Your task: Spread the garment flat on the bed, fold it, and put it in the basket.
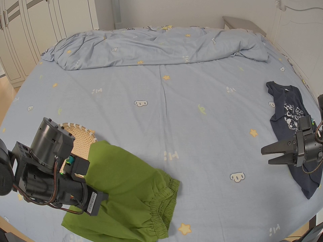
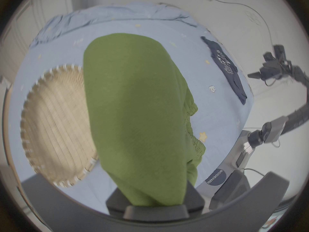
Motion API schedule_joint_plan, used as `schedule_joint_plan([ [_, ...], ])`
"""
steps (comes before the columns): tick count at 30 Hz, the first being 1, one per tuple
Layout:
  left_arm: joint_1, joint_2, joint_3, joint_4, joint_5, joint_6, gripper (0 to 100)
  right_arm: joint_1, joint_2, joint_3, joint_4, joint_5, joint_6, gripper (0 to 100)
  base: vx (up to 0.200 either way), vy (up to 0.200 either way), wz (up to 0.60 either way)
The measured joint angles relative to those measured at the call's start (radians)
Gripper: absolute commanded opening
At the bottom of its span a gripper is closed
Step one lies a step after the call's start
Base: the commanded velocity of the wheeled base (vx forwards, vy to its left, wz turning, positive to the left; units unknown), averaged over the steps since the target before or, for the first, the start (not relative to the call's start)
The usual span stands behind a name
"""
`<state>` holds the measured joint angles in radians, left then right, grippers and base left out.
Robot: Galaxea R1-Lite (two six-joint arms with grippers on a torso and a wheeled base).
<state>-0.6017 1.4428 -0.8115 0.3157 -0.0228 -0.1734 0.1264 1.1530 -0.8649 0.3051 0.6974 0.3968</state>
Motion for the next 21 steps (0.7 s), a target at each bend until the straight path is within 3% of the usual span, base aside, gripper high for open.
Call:
schedule_joint_plan([
  [5, -0.037, -0.041, -0.076, 0.013, 0.017, 0.145, 0, 0.001, 0.0, 0.0, 0.0, 0.0, 0.0, 100, 0.0, 0.0, 0.0],
  [9, -0.003, -0.088, -0.12, 0.025, 0.014, 0.227, 0, 0.001, -0.004, 0.001, 0.0, -0.001, 0.0, 100, 0.0, 0.0, 0.0],
  [21, 0.213, -0.167, -0.191, -0.034, 0.002, 0.254, 0, 0.001, -0.011, 0.002, 0.0, -0.001, -0.001, 100, 0.0, 0.0, 0.0],
])
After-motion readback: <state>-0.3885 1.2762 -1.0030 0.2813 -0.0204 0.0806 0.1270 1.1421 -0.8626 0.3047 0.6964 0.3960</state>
